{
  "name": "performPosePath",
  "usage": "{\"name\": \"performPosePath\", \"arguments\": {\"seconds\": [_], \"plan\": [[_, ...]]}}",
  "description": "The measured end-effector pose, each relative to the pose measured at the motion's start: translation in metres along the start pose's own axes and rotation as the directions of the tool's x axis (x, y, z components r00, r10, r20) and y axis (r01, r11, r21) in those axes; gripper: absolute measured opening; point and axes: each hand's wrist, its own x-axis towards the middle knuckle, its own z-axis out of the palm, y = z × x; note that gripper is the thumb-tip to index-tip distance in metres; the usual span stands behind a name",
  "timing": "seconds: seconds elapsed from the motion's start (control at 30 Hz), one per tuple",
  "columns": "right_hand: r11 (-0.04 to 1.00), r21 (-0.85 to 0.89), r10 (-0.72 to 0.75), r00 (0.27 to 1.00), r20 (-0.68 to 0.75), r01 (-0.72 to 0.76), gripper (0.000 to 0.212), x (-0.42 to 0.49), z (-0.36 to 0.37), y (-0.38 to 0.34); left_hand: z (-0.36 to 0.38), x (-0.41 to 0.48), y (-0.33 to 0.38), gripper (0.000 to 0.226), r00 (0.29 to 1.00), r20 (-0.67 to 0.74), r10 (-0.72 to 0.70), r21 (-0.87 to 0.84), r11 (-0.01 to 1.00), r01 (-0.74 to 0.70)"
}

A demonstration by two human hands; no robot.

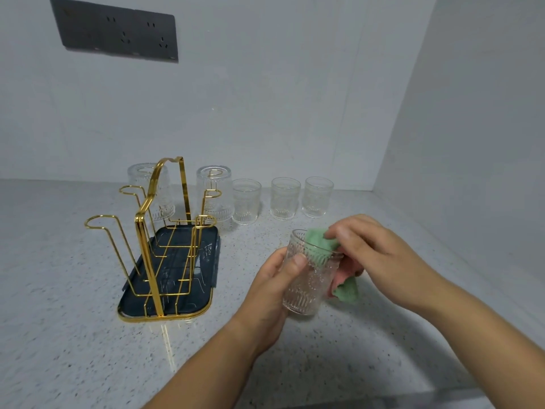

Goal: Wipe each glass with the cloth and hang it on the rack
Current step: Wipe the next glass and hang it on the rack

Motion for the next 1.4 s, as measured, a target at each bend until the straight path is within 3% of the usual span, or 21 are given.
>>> {"name": "performPosePath", "arguments": {"seconds": [0.17,0.37,0.43,0.57,0.7,0.87,1.0,1.1,1.2,1.23,1.33,1.4], "plan": [[0.987,-0.109,-0.110,0.992,0.059,0.116,0.034,-0.014,-0.009,0.008,0.004,-0.002,0.007,0.083,0.998,0.039,-0.045,-0.021,0.999,0.046],[0.863,-0.475,-0.033,0.957,0.287,0.172,0.053,-0.015,-0.011,0.000,0.006,-0.003,0.007,0.081,0.991,0.081,-0.105,-0.023,0.994,0.107],[0.879,-0.447,-0.002,0.938,0.347,0.168,0.056,-0.014,-0.014,-0.005,0.007,-0.004,0.009,0.083,0.982,0.113,-0.150,-0.030,0.988,0.154],[0.958,-0.222,-0.104,0.940,0.324,0.183,0.053,-0.017,-0.025,-0.010,0.003,-0.002,0.009,0.098,0.973,0.113,-0.202,-0.096,0.972,0.213],[0.904,-0.368,-0.032,0.893,0.450,0.218,0.049,-0.023,-0.026,-0.009,0.001,-0.003,0.006,0.087,0.958,0.168,-0.233,-0.054,0.968,0.245],[0.913,-0.294,-0.032,0.767,0.641,0.283,0.037,-0.025,-0.022,-0.016,0.001,-0.006,0.003,0.083,0.921,0.247,-0.300,-0.014,0.950,0.313],[0.941,-0.271,0.054,0.698,0.714,0.204,0.041,-0.031,-0.020,-0.021,0.002,-0.007,0.002,0.080,0.894,0.301,-0.333,0.053,0.941,0.333],[0.930,-0.305,0.078,0.699,0.711,0.206,0.051,-0.033,-0.014,-0.016,0.006,-0.011,0.006,0.078,0.892,0.291,-0.345,0.080,0.938,0.337],[0.907,-0.365,0.121,0.701,0.703,0.210,0.058,-0.035,-0.009,-0.017,0.009,-0.011,0.008,0.063,0.882,0.331,-0.336,0.031,0.938,0.345],[0.901,-0.374,0.116,0.707,0.698,0.221,0.054,-0.034,-0.008,-0.017,0.009,-0.011,0.009,0.065,0.885,0.317,-0.340,0.033,0.937,0.348],[0.940,-0.301,0.071,0.770,0.634,0.161,0.030,-0.031,-0.002,-0.017,0.007,-0.007,0.008,0.103,0.921,0.220,-0.322,0.017,0.945,0.326],[0.967,-0.235,0.058,0.812,0.581,0.100,0.022,-0.029,0.001,-0.013,0.004,-0.003,0.006,0.098,0.942,0.175,-0.287,-0.050,0.953,0.299]]}}
